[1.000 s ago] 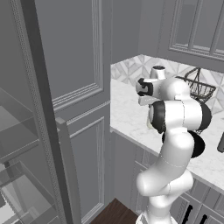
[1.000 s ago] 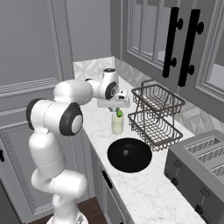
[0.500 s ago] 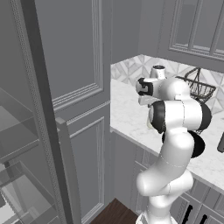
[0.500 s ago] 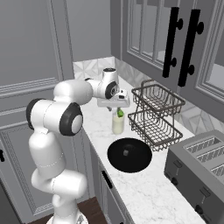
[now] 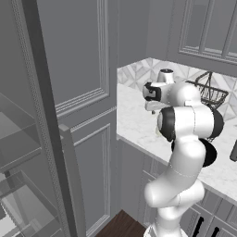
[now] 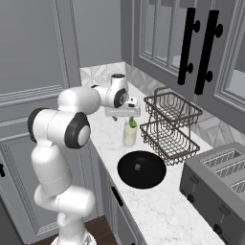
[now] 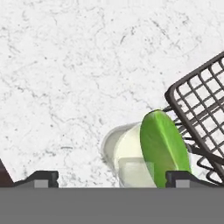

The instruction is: Grab a lemon wedge from the fridge and one ice cube from the ice bowl, and put them in the glass of lemonade.

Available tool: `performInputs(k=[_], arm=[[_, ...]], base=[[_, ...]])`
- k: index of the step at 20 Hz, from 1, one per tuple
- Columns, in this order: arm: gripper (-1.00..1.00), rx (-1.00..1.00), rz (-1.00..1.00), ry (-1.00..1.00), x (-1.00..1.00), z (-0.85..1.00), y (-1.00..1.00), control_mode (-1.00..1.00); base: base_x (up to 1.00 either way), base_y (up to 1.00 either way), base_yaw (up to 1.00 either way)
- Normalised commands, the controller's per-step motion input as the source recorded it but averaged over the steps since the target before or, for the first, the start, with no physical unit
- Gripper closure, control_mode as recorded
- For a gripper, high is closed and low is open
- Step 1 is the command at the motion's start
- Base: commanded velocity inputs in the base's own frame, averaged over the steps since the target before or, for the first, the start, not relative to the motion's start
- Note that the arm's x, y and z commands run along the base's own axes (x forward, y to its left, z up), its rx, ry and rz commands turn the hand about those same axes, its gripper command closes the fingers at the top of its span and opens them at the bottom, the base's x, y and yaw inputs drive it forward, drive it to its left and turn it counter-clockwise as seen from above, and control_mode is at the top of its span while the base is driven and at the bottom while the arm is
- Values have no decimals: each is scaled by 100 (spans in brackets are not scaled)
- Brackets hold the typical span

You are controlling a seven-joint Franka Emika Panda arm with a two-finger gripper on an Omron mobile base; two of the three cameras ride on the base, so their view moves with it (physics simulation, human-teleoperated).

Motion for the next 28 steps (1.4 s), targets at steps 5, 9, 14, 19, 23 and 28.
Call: performInputs(k=[5,9,14,19,23,28], arm=[[-100,0,0,-7,0,0,41,-100],[-100,0,0,-9,-8,0,2,-100],[-100,5,0,-15,-41,9,0,-100],[-100,6,0,-12,-24,20,0,-100],[-100,8,0,-6,-9,21,-11,-100],[-100,8,0,-5,-13,14,-20,-100]], base=[[0,0,0],[0,0,0],[0,0,0],[0,0,0],[0,0,0],[0,0,0]])
